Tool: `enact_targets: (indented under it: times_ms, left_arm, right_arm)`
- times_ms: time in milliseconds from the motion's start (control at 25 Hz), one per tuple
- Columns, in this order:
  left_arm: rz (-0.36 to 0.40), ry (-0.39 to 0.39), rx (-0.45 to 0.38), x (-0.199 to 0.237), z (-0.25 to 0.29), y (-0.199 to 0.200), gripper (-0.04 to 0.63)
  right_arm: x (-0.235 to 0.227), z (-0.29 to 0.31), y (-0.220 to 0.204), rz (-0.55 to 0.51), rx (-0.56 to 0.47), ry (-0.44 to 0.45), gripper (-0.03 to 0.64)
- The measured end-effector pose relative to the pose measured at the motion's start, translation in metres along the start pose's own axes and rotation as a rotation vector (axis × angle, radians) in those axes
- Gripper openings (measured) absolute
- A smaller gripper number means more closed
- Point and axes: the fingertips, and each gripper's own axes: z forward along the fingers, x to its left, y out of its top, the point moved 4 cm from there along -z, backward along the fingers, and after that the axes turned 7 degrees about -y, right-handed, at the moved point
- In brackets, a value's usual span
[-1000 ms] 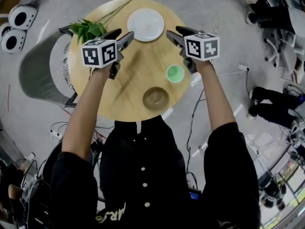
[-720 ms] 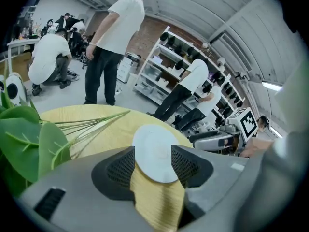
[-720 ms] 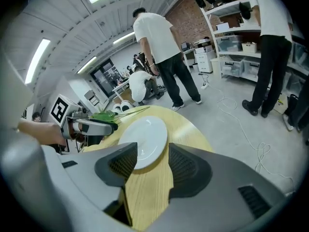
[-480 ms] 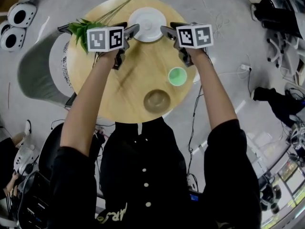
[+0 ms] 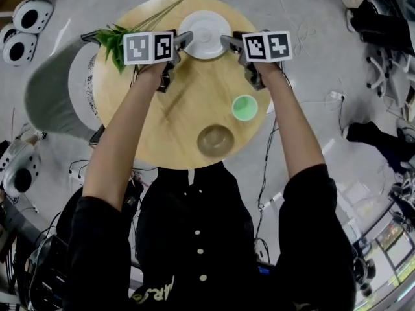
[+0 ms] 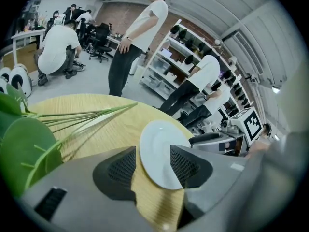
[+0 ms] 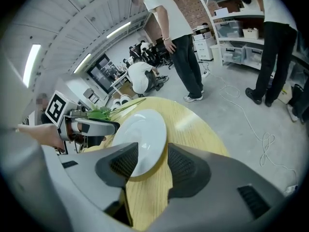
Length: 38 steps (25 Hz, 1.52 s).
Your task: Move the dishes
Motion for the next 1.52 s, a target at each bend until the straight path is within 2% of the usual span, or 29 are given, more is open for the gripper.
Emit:
enact_targets:
  times_ms: [200,360,480,560,720,880,1120,1520]
  left_arm:
    - [-0.033,-0.018,0.000,0.000,0.002,0.001,0.215]
    - [-0.020,0.004,0.026,-0.001,0.005,-0.001,0.215]
    - [-0.040,-0.005,0.031,-0.001,0.009,-0.002,0.213]
    - [-0.040,0.006,0.033,-0.001,0.009,-0.002,0.193]
    - [-0.035,0.024,0.025,0.002,0.006,-0.003,0.135]
    - [-0.054,0.033,0.013,0.009,0.003,-0.005,0.069]
    - [-0.098,0.007,0.013,0.010,0.000,-0.007,0.061]
    - [-0.107,-0.023,-0.017,0.001,-0.016,-0.001,0.041]
  right_arm:
    - [0.001,0.001,0.000,0.005,0.000,-0.003,0.173]
    - [-0.002,0.002,0.000,0.029,0.002,-0.002,0.149]
    - [-0.004,0.002,0.001,0.039,0.001,-0.002,0.147]
    - [-0.004,0.001,0.002,0.049,0.003,0.000,0.143]
    - [-0.007,-0.001,0.001,0.087,0.000,-0.014,0.081]
    - [-0.010,-0.001,-0.001,0.168,-0.011,0.000,0.052]
    - [-0.009,-0.001,0.000,0.172,-0.005,-0.006,0.046]
    - [-0.001,-0.013,0.004,0.171,-0.031,-0.012,0.032]
